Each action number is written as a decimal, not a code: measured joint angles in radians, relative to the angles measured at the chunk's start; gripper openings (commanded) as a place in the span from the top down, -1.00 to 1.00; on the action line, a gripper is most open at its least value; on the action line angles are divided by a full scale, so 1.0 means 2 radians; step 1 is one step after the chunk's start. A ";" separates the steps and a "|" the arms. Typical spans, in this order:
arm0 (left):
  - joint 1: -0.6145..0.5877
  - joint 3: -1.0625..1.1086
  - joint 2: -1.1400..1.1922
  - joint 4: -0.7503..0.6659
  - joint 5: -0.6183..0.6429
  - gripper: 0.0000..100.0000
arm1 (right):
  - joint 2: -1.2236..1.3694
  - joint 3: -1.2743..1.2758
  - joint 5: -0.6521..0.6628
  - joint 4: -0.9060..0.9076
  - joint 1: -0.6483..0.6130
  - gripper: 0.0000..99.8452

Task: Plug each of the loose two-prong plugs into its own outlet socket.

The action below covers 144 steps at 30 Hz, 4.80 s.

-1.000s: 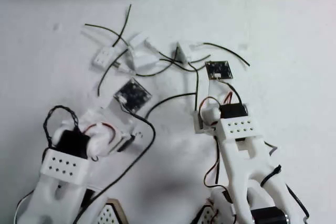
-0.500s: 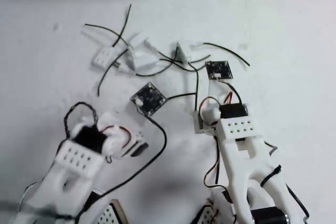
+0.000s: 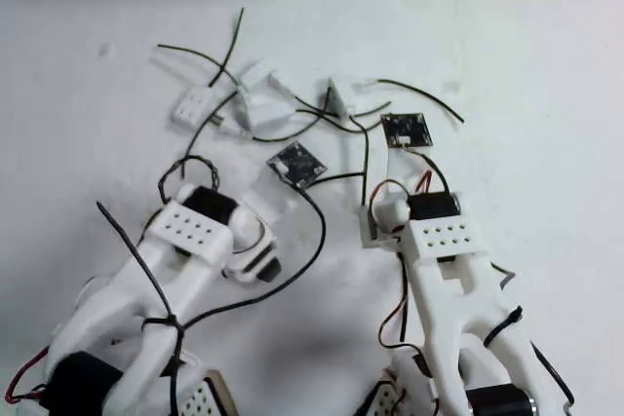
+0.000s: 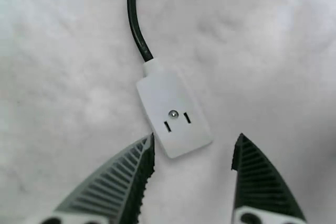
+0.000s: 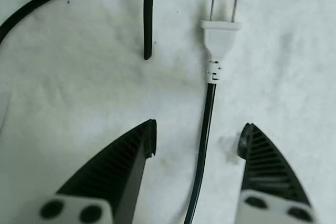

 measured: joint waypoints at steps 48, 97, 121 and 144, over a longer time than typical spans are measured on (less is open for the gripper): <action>-0.159 -0.123 0.093 0.044 -0.049 0.50 | 0.000 0.008 0.000 0.000 0.000 0.50; -0.328 0.233 -0.285 -0.099 -0.081 0.47 | 0.338 -0.181 0.056 -0.106 0.040 0.98; -0.333 0.233 -0.285 -0.099 -0.084 0.47 | 0.103 -0.181 -0.384 0.041 -0.090 0.84; -0.333 0.233 -0.285 -0.099 -0.084 0.47 | 0.095 -0.181 0.094 0.155 -0.144 0.70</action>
